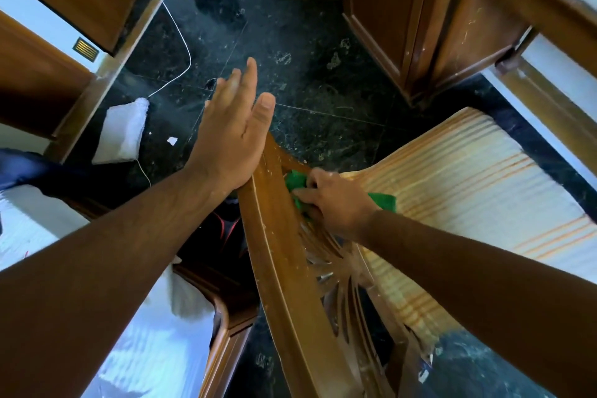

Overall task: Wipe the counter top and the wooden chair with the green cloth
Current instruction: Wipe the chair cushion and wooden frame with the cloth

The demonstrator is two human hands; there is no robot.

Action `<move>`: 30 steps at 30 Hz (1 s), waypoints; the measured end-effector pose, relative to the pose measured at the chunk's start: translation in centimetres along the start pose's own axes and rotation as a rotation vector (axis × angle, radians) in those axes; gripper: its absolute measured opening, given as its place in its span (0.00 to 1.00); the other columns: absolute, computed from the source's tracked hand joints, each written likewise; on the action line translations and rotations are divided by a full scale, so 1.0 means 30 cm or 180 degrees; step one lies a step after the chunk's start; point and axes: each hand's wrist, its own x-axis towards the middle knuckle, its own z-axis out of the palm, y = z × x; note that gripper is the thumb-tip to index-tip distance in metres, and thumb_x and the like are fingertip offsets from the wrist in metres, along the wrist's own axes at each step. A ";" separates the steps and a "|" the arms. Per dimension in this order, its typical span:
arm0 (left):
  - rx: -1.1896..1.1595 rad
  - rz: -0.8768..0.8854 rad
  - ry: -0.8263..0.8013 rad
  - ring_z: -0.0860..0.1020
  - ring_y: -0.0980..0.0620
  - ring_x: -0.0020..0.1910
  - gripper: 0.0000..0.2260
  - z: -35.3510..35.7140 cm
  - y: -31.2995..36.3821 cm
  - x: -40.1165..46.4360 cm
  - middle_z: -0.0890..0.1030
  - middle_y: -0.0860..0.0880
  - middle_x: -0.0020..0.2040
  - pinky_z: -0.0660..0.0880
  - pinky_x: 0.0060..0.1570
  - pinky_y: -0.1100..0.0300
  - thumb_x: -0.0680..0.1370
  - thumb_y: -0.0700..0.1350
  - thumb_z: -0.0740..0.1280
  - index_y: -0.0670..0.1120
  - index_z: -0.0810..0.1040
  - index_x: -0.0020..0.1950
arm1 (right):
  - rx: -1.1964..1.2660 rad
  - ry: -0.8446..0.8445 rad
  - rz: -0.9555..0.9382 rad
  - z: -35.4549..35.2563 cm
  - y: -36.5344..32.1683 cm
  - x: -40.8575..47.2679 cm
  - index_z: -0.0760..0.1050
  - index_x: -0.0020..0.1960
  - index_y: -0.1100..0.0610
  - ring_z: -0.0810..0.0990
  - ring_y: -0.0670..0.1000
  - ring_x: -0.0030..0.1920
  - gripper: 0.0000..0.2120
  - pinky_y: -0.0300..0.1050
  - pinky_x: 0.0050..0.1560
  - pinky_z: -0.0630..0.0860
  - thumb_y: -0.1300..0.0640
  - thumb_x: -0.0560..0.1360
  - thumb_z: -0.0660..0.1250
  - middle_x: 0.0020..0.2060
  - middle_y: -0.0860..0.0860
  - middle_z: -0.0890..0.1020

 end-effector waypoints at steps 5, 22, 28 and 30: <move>0.0107 -0.0014 -0.0006 0.43 0.45 0.81 0.28 -0.001 0.001 0.002 0.50 0.44 0.83 0.46 0.78 0.41 0.84 0.60 0.45 0.53 0.46 0.82 | 0.0287 -0.0693 0.0045 0.012 0.039 -0.107 0.77 0.62 0.49 0.74 0.51 0.48 0.13 0.47 0.47 0.73 0.49 0.79 0.63 0.53 0.53 0.73; -0.0161 0.0162 -0.0070 0.44 0.40 0.81 0.28 -0.002 -0.021 0.022 0.52 0.41 0.82 0.47 0.77 0.38 0.84 0.60 0.46 0.51 0.50 0.82 | 0.0634 -0.0209 0.1134 -0.415 -0.694 -0.297 0.65 0.70 0.39 0.75 0.47 0.58 0.28 0.51 0.56 0.75 0.32 0.72 0.57 0.61 0.43 0.75; -0.0143 0.0503 -0.0456 0.40 0.39 0.80 0.30 -0.032 -0.055 0.036 0.46 0.42 0.83 0.43 0.76 0.39 0.84 0.61 0.46 0.50 0.45 0.82 | -0.1265 -0.0346 0.1478 -0.251 -0.829 -0.323 0.69 0.73 0.58 0.73 0.64 0.68 0.30 0.59 0.62 0.75 0.54 0.72 0.54 0.75 0.57 0.66; -0.0431 0.0641 -0.0658 0.39 0.41 0.81 0.30 -0.060 -0.092 0.041 0.44 0.43 0.83 0.41 0.75 0.39 0.84 0.59 0.47 0.49 0.42 0.82 | -0.1359 -0.0330 0.1578 -0.225 -0.832 -0.306 0.61 0.77 0.58 0.63 0.65 0.74 0.32 0.62 0.69 0.66 0.56 0.73 0.50 0.78 0.59 0.58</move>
